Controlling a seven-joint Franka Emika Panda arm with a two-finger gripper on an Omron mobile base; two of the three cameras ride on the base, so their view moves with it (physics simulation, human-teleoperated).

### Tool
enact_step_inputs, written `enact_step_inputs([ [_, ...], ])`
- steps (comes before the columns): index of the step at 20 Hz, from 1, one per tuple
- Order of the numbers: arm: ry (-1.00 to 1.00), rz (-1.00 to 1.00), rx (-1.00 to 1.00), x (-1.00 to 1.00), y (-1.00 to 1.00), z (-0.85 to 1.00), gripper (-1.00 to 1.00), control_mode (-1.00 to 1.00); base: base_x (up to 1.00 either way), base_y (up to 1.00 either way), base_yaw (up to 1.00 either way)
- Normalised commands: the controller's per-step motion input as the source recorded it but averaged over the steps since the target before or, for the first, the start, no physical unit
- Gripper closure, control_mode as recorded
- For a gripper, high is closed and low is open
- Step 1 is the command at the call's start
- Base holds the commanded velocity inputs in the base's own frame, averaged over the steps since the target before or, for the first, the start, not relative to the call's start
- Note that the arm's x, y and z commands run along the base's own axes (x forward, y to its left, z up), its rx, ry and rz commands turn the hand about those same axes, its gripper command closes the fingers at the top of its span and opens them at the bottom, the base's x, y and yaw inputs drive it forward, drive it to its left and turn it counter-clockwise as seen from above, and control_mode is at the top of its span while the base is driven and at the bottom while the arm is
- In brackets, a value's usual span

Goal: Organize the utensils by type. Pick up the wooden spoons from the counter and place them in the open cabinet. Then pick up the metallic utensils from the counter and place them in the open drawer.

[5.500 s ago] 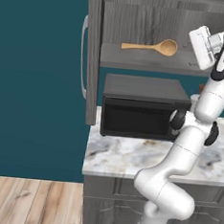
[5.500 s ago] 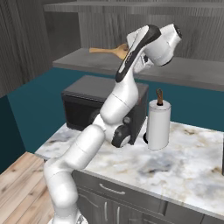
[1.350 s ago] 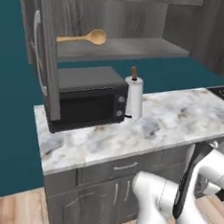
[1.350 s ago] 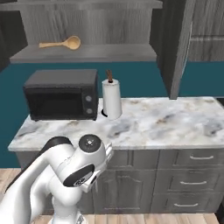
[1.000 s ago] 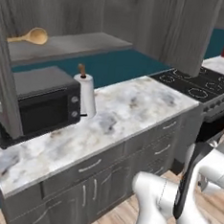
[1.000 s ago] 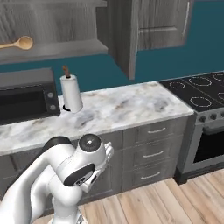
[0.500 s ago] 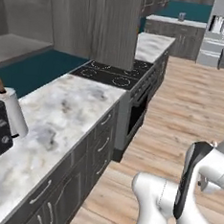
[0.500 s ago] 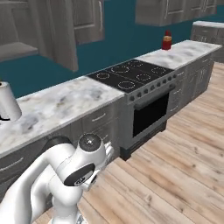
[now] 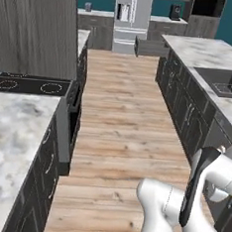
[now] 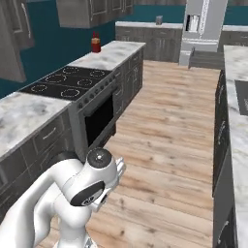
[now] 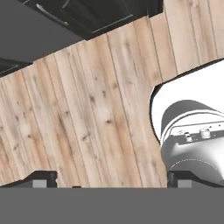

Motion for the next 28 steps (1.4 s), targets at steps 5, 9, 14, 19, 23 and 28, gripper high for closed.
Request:
enact_step_inputs([
  [5,0.00,0.00,0.00,0.00,0.00,0.00,-1.00,1.00,-0.04,0.00,-0.56],
  [9,0.00,0.00,0.00,0.00,0.00,0.00,-1.00,1.00,0.00,0.00,-0.52],
  [14,0.00,0.00,0.00,0.00,0.00,0.00,-1.00,1.00,0.21,0.16,-0.44],
  [19,0.00,0.00,0.00,0.00,0.00,0.00,-1.00,1.00,0.75,0.45,-0.35],
  [23,0.00,0.00,0.00,0.00,0.00,0.00,-1.00,1.00,0.89,0.64,-0.32],
  [28,0.00,0.00,0.00,0.00,0.00,0.00,-1.00,1.00,0.80,0.62,-0.30],
])
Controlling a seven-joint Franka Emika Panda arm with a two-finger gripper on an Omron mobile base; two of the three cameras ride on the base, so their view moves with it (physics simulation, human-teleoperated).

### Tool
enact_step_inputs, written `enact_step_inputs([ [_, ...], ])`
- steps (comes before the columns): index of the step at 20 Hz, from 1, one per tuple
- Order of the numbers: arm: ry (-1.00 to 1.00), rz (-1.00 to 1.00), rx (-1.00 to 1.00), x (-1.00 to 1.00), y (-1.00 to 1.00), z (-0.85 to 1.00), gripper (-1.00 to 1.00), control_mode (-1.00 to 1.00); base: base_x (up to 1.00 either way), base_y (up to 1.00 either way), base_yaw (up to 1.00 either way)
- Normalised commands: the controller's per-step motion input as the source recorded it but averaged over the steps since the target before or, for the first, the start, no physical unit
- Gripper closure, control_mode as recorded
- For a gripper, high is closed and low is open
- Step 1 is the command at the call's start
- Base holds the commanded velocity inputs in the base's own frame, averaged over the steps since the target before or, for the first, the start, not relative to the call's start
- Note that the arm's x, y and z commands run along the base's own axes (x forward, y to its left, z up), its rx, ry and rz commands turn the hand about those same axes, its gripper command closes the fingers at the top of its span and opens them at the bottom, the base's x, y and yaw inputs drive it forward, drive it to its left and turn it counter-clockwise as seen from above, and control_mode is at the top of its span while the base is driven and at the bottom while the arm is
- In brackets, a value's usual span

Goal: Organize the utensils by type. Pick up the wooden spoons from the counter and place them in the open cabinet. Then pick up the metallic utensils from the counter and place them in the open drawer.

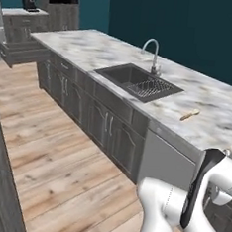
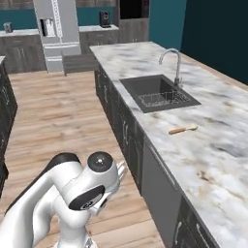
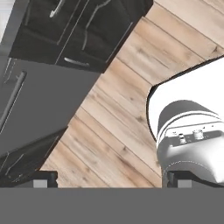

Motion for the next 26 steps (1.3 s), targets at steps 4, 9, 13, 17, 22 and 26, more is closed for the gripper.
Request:
enact_step_inputs([
  [4,0.00,0.00,0.00,0.00,0.00,0.00,-1.00,1.00,0.63,0.48,-0.36],
  [9,0.00,0.00,0.00,0.00,0.00,0.00,-1.00,1.00,0.47,0.30,-0.40],
  [13,0.00,0.00,0.00,0.00,0.00,0.00,-1.00,1.00,0.50,0.21,-0.37],
  [17,0.00,0.00,0.00,0.00,0.00,0.00,-1.00,1.00,0.73,0.10,-0.32],
  [22,0.00,0.00,0.00,0.00,0.00,0.00,-1.00,1.00,0.76,0.04,-0.27],
  [26,0.00,0.00,0.00,0.00,0.00,0.00,-1.00,1.00,0.75,0.00,-0.24],
])
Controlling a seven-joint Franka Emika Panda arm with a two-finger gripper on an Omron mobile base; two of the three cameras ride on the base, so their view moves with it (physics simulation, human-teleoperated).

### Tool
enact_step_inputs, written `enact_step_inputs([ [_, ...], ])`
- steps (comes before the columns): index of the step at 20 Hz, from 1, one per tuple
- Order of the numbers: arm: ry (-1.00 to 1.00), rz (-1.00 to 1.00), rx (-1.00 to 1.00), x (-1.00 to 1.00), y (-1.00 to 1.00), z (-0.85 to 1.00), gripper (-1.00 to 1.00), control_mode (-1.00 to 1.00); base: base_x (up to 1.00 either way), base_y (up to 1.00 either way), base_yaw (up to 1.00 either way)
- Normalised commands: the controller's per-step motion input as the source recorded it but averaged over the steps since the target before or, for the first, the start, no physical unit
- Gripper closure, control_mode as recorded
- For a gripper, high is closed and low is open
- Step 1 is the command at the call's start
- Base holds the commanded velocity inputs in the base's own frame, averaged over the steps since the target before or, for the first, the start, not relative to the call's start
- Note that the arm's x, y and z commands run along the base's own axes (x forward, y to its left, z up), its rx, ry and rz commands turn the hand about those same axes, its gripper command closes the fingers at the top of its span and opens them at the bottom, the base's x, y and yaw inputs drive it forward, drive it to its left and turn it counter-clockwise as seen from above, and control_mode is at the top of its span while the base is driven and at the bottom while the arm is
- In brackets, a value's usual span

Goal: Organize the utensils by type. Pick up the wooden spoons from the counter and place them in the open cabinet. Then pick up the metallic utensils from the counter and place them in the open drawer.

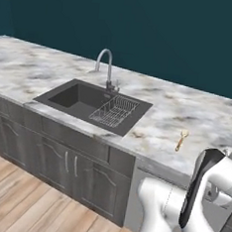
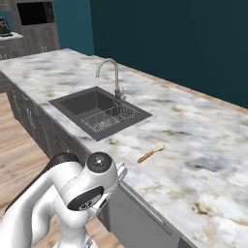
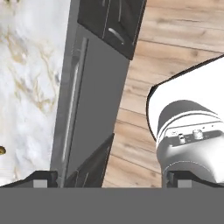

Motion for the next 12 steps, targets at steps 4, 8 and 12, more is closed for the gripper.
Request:
enact_step_inputs([
  [4,0.00,0.00,0.00,0.00,0.00,0.00,-1.00,1.00,0.77,0.00,-0.23],
  [8,0.00,0.00,0.00,0.00,0.00,0.00,-1.00,1.00,0.70,0.00,-0.21],
  [12,0.00,-0.05,0.00,0.14,0.00,0.00,-1.00,-1.00,0.49,0.00,-0.15],
])
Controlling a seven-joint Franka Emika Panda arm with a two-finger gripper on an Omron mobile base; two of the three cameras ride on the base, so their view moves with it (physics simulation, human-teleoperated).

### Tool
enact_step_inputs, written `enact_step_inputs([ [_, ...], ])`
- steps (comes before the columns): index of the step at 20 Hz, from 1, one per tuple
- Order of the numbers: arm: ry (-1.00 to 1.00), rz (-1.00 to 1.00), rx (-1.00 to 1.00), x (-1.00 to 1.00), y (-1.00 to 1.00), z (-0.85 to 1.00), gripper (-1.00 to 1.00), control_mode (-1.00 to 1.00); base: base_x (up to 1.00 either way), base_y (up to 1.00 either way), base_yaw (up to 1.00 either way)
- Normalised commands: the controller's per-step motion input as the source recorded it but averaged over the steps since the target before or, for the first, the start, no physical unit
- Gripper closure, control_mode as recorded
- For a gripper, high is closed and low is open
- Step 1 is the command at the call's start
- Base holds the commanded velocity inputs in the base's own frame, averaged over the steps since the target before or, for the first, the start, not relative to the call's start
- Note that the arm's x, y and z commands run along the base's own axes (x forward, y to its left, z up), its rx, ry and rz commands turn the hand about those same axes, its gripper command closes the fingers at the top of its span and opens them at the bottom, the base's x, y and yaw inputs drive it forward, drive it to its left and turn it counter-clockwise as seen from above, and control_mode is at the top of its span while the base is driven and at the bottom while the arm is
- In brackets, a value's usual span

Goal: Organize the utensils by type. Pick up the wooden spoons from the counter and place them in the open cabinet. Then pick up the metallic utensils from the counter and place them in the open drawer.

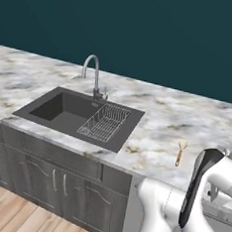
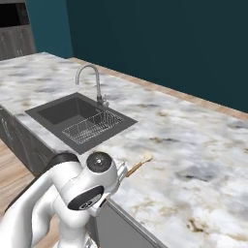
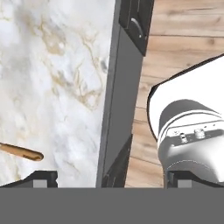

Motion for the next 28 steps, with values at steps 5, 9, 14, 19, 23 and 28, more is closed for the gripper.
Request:
enact_step_inputs([
  [5,0.03,-0.17,0.00,0.50,0.00,0.00,-1.00,-1.00,0.00,0.00,0.00],
  [9,0.03,-0.16,0.00,0.61,0.00,0.06,-1.00,-1.00,0.00,0.00,0.00],
  [14,0.00,-0.12,0.00,0.71,0.11,0.20,-1.00,-1.00,0.00,0.00,0.00],
  [19,-0.01,-0.40,0.04,0.52,0.03,0.21,-1.00,-1.00,0.00,0.00,0.00],
  [23,-0.04,-0.53,0.20,0.21,-0.09,0.05,-1.00,-1.00,0.00,0.00,0.00],
  [28,-0.03,-0.60,0.34,0.01,-0.12,0.00,-1.00,-1.00,0.00,0.00,0.00],
])
